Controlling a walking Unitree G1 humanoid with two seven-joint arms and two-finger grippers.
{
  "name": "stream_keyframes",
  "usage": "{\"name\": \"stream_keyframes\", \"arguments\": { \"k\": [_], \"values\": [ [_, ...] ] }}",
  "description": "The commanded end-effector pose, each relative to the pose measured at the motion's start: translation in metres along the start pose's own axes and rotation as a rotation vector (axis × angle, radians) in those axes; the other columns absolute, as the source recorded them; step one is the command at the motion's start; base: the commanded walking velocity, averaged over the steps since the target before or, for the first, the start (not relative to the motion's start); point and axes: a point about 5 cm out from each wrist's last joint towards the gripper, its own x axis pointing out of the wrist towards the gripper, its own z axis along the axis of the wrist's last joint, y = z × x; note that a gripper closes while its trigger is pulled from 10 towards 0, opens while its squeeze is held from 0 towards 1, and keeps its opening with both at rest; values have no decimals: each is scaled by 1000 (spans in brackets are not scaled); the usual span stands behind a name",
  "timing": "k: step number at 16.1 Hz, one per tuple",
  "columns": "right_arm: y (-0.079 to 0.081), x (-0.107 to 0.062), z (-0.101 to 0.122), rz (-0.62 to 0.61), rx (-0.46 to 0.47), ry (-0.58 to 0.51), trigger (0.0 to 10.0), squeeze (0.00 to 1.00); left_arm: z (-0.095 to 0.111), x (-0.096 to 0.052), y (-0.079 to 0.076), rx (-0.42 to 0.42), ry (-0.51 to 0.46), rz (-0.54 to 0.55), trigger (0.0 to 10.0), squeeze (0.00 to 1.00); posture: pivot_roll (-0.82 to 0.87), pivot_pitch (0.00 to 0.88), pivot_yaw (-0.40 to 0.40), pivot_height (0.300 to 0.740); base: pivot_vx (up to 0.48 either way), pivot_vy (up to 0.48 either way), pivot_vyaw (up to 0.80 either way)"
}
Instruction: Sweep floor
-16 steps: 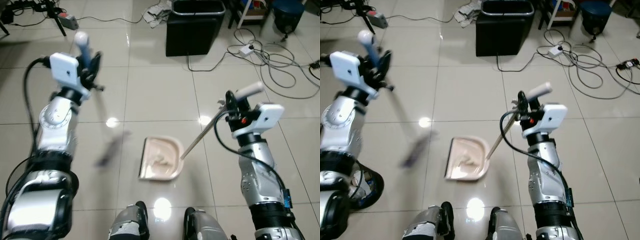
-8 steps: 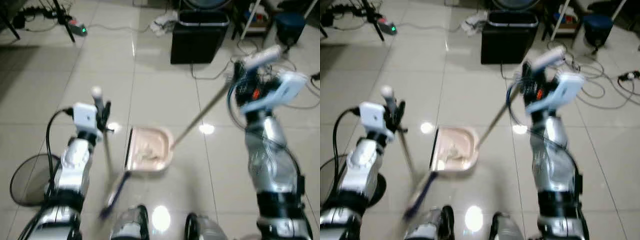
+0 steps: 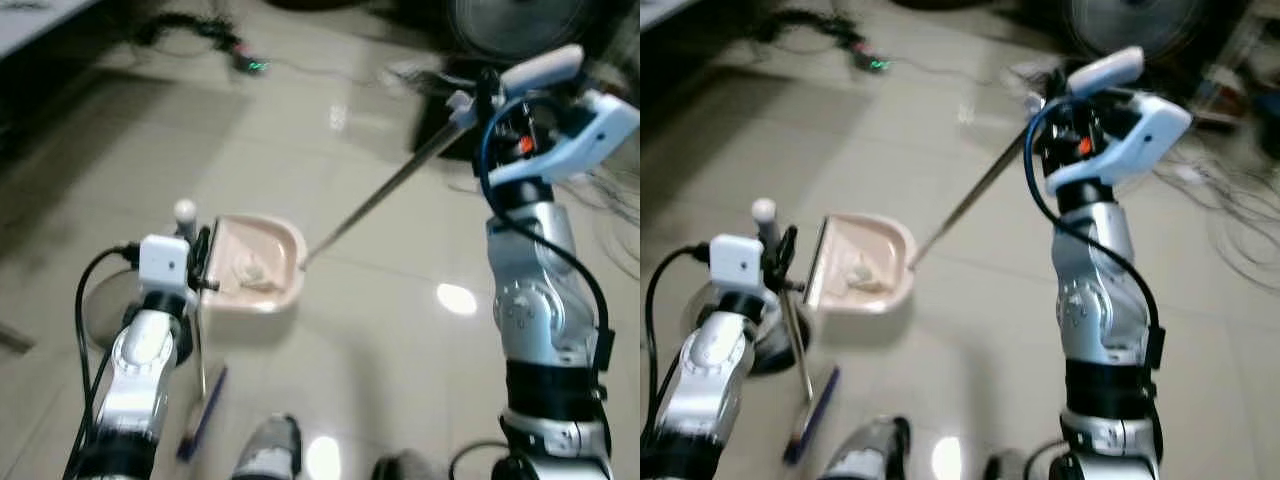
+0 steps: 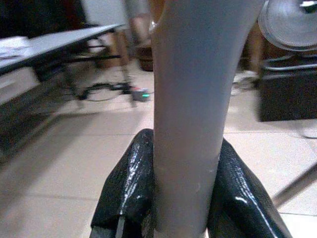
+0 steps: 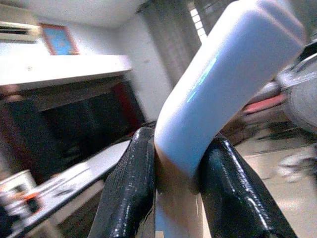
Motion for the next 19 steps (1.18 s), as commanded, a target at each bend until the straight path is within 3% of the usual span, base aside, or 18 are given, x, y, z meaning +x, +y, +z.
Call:
{"name": "stream_keyframes", "arguments": {
  "k": [1, 6, 19],
  "values": [
    [0, 2, 10, -10, 24, -47, 10000, 0, 12, 0, -11, -19, -53, -26, 10000, 0, 17, 69, 38, 740, 0, 0, 800],
    [-5, 3, 7, -47, 8, -26, 10000, 0, 25, 4, -35, -45, -73, -82, 10000, 0, 19, 59, 39, 740, 285, 0, 800],
    [-13, 6, 6, -61, -39, -14, 10000, 0, 22, 0, -28, -26, -30, -78, 10000, 0, 28, 79, 35, 740, 367, 0, 800]
  ]
}}
